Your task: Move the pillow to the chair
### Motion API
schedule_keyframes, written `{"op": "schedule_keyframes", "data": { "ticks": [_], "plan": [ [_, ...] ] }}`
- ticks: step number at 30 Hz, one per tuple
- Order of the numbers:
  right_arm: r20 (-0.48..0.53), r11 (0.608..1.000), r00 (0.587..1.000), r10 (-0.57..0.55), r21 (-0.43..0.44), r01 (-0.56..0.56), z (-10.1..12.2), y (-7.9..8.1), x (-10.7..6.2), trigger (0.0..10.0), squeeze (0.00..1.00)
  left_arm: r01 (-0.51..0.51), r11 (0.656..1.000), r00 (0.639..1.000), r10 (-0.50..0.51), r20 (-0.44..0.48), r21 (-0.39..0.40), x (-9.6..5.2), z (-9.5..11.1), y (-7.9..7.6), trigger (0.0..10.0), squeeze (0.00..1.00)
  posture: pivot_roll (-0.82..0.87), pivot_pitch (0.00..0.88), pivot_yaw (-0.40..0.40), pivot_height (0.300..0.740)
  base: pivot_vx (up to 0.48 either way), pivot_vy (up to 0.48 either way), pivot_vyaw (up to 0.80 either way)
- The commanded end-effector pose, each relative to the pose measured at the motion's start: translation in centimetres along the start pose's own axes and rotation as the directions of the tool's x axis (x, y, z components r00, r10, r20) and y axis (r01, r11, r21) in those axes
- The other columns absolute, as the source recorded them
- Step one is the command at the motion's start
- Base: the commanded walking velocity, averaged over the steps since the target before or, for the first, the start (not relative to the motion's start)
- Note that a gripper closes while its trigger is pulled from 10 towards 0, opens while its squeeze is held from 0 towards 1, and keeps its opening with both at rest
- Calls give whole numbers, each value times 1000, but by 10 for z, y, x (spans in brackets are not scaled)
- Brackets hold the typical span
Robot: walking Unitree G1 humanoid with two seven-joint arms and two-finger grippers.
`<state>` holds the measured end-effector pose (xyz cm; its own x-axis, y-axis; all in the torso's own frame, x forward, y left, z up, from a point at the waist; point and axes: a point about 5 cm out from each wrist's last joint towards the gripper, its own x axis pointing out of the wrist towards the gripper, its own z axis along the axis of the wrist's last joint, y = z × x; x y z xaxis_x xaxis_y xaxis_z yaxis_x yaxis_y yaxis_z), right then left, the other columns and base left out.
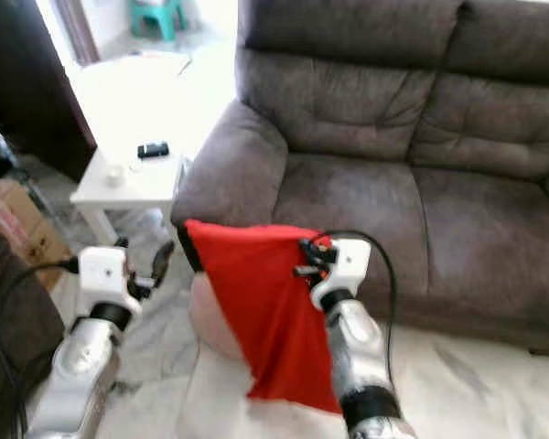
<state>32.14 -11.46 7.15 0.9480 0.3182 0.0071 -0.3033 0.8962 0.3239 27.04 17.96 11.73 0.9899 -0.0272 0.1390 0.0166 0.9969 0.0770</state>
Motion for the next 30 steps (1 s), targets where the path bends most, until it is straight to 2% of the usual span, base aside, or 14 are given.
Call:
{"op": "schedule_keyframes", "data": {
  "ticks": [1,6,10,13,14,18,24,25,26,30],
  "plan": [
    [135,998,991,8,-57,0,33,-7,7,10000,0,39,999,999,-39,3,-29,0,1,-8,10000,0,77,86,17,740,0,0,-800],
    [140,997,990,31,-79,-20,37,-10,5,10000,0,65,997,998,-66,-18,-44,-1,-1,-7,10000,0,81,93,16,740,0,0,-160],
    [113,991,989,94,-106,-82,39,-10,6,10000,0,92,994,995,-94,-41,-59,-2,-1,-1,10000,0,80,94,15,740,0,0,0],
    [95,982,984,151,-128,-138,43,-10,6,10000,0,134,989,987,-139,-76,-64,-4,-3,2,10000,0,82,97,15,740,0,0,0],
    [82,974,978,193,-137,-181,46,-11,6,10000,0,179,981,978,-186,-99,-75,-6,-5,2,10000,0,81,98,14,740,0,0,0],
    [52,952,962,267,-173,-254,49,-13,3,10000,0,263,961,953,-272,-137,-81,-11,-7,2,10000,0,84,100,13,740,0,0,0],
    [-32,893,913,406,-199,-404,52,-12,-2,10000,0,379,921,904,-389,-176,-86,-19,-2,2,10000,0,88,100,11,740,0,0,0],
    [-32,893,913,406,-199,-404,52,-12,-2,10000,0,379,921,904,-389,-176,-86,-19,-2,2,10000,0,88,100,11,740,0,0,0],
    [-79,862,887,455,-208,-461,50,-10,-5,10000,0,429,900,880,-435,-189,-77,-22,-1,1,10000,0,90,101,11,740,0,0,0],
    [-172,797,824,540,-210,-566,42,-8,-13,10000,0,520,852,826,-519,-219,-57,-30,4,3,10000,0,95,101,9,740,0,0,0]
  ]
}}
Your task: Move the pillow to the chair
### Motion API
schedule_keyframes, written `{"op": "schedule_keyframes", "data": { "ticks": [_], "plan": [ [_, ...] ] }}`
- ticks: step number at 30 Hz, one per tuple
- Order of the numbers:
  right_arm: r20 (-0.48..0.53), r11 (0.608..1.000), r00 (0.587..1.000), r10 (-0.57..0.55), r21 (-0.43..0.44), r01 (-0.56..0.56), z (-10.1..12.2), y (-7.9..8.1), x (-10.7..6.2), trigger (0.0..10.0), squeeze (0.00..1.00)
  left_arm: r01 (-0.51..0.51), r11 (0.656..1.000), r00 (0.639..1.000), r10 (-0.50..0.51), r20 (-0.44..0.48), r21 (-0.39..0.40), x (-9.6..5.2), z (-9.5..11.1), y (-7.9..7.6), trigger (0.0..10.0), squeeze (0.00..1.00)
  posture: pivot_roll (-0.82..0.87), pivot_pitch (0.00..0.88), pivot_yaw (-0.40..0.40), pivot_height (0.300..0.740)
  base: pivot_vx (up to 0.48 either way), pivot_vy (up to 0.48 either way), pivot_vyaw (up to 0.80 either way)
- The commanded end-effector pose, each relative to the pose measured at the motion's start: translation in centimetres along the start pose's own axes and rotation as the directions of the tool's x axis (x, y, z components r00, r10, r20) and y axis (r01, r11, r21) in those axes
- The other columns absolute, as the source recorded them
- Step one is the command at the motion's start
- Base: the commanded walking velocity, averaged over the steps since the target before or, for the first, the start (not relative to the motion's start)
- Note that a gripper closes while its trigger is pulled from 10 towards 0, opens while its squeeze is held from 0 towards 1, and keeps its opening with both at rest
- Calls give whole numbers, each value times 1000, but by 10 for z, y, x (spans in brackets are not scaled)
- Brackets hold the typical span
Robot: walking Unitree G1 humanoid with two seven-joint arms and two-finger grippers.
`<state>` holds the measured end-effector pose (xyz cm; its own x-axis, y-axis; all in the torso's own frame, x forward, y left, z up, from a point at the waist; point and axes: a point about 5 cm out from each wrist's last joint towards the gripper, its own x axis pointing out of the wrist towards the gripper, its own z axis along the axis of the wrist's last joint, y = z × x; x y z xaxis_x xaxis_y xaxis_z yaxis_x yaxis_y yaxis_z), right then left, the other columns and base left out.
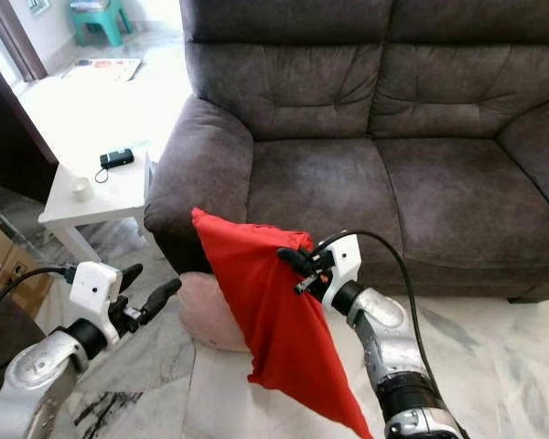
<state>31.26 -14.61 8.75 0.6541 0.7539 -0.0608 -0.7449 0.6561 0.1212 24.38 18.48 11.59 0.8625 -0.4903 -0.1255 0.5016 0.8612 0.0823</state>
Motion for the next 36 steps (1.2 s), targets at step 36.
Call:
{"op": "schedule_keyframes", "data": {
  "ticks": [36],
  "plan": [
    [-53,857,857,513,-27,-515,27,24,-36,10000,0,301,952,924,-275,-266,62,-49,-6,-13,10000,0,118,104,0,740,0,0,0]
  ]
}}
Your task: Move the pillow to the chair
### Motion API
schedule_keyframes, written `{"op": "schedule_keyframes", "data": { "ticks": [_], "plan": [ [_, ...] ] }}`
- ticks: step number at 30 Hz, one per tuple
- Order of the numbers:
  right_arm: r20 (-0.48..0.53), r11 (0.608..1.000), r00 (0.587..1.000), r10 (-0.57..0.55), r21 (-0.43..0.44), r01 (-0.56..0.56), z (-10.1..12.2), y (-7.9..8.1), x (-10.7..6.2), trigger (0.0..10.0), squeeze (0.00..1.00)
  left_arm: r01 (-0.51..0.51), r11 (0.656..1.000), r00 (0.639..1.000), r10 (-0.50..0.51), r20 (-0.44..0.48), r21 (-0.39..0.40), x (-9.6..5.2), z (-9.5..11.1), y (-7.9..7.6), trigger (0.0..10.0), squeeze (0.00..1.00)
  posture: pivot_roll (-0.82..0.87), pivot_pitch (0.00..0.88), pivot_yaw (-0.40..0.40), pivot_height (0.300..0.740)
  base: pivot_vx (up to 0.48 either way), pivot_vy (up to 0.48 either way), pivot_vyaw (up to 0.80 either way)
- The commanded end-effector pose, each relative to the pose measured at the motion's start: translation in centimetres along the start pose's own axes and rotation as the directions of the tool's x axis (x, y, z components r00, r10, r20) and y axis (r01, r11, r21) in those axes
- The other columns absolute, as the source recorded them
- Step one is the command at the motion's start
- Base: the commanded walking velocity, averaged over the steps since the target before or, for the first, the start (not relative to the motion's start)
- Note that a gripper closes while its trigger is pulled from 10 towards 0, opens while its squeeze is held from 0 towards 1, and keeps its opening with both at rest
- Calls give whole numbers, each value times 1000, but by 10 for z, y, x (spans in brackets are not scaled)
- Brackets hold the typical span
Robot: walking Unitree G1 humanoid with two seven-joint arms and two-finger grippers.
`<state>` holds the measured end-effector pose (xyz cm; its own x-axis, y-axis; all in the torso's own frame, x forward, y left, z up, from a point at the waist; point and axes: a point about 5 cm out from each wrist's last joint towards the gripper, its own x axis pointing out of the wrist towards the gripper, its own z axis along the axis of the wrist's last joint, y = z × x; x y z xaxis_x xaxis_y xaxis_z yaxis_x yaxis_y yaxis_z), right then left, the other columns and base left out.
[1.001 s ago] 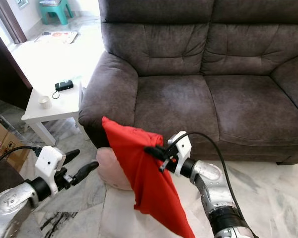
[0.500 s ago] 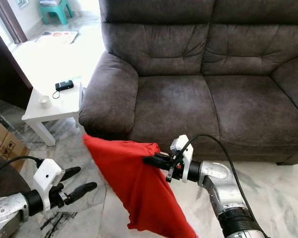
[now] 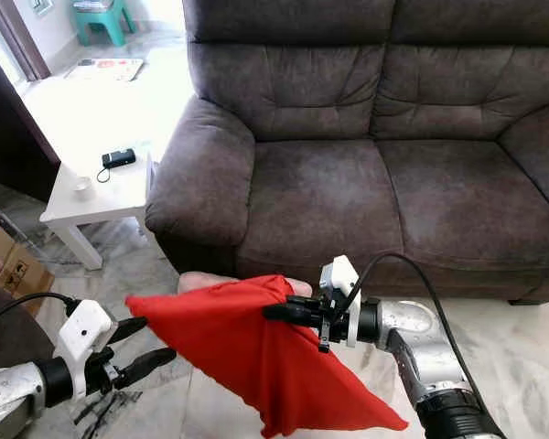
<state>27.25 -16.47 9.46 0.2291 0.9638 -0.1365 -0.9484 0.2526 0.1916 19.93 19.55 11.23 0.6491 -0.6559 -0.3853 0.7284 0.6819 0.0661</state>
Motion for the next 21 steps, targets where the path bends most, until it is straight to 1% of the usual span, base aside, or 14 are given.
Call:
{"op": "schedule_keyframes", "data": {
  "ticks": [1,2,3,4,6,8,11,12,13,17,21],
  "plan": [
    [81,993,994,78,-94,-71,25,4,3,10000,0,6,999,1000,-5,-17,42,-5,0,-1,10000,0,118,104,0,740,0,0,0],
    [97,991,991,95,-105,-85,28,6,1,10000,0,12,997,999,-9,-38,70,-8,-2,-3,10000,0,119,106,-1,740,0,0,0],
    [100,988,989,113,-116,-101,30,6,-1,10000,0,35,996,997,-30,-68,81,-10,-8,-7,10000,0,123,108,-2,740,0,0,0],
    [100,988,989,113,-116,-101,30,6,-1,10000,0,35,996,997,-30,-68,81,-10,-8,-7,10000,0,123,108,-2,740,0,0,0],
    [91,984,987,133,-128,-121,31,7,-3,10000,0,59,994,994,-51,-98,87,-13,-14,-11,10000,0,122,112,-2,740,0,0,0],
    [88,975,981,171,-162,-155,34,10,-6,10000,0,86,991,988,-71,-140,100,-19,-21,-13,10000,0,124,112,-5,740,0,0,0],
    [49,968,980,194,-170,-183,32,12,-7,10000,0,117,988,978,-96,-186,105,-25,-28,-15,10000,0,126,114,-6,740,0,0,0],
    [40,966,978,205,-170,-195,31,13,-8,10000,0,124,985,975,-98,-198,121,-27,-29,-15,10000,0,128,115,-8,740,0,0,0],
    [43,966,977,209,-167,-200,31,14,-8,10000,0,125,984,975,-97,-202,130,-28,-30,-15,10000,0,128,115,-8,740,0,0,0],
    [12,959,971,239,-163,-234,27,17,-11,10000,0,88,978,977,-47,-210,187,-32,-30,-5,10000,0,131,115,-8,740,0,0,0],
    [-32,946,960,280,-162,-281,21,21,-13,10000,0,36,968,985,8,-175,248,-32,-23,5,10000,0,135,114,-9,740,0,0,0]
  ]
}}
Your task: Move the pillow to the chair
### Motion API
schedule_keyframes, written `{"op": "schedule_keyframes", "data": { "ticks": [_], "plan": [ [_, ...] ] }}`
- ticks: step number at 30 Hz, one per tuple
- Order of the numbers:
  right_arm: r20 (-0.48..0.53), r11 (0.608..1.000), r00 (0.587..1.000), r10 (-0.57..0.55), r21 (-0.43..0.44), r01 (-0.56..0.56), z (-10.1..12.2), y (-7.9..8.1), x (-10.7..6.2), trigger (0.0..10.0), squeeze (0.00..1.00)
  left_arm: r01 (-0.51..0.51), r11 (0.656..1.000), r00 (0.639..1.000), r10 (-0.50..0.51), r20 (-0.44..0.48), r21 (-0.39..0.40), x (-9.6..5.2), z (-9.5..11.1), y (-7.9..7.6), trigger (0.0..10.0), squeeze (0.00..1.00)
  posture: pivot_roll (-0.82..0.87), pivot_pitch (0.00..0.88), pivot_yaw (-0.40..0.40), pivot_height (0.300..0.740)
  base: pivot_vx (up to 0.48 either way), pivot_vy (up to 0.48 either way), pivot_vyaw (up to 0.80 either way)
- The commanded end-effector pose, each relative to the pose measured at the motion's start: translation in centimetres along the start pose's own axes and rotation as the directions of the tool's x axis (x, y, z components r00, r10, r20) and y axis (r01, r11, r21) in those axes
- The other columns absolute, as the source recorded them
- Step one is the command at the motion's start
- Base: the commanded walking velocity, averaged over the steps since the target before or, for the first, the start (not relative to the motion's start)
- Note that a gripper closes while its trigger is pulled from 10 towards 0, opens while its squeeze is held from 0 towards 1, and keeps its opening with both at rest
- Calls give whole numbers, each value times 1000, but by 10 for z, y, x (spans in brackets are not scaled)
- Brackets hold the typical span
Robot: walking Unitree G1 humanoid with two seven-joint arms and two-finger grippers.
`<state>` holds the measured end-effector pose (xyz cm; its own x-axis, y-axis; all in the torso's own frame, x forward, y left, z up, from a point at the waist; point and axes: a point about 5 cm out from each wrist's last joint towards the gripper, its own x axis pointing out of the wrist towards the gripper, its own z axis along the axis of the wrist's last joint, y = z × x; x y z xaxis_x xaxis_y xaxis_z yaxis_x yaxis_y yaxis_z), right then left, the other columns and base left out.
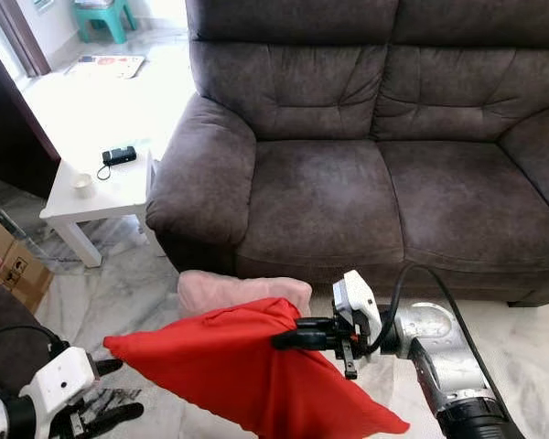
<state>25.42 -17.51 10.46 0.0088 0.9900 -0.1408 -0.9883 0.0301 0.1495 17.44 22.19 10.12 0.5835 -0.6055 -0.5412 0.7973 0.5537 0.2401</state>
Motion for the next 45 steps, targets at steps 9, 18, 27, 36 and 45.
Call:
{"op": "schedule_keyframes", "data": {
  "ticks": [9,18,27,36,45],
  "plan": [
    [-31,979,985,170,-111,-173,11,13,7,10000,0,48,991,997,-40,-65,128,2,-12,1,10000,0,137,107,-4,740,0,0,0],
    [-36,970,979,201,-133,-204,15,13,11,10000,0,124,976,990,-110,-87,178,6,-20,0,10000,0,137,91,2,740,0,0,0],
    [-21,968,979,203,-145,-203,17,10,14,10000,0,210,958,975,-191,-112,196,12,-29,-12,10000,0,137,83,3,740,0,0,0],
    [-9,966,978,206,-157,-205,21,9,14,10000,0,209,945,971,-169,-169,252,16,-46,-12,10000,0,134,93,-1,740,0,0,0],
    [3,965,977,212,-157,-209,22,11,15,10000,0,103,956,989,-70,-127,273,29,-53,-3,10000,0,127,102,-7,740,0,0,0]
  ]
}}
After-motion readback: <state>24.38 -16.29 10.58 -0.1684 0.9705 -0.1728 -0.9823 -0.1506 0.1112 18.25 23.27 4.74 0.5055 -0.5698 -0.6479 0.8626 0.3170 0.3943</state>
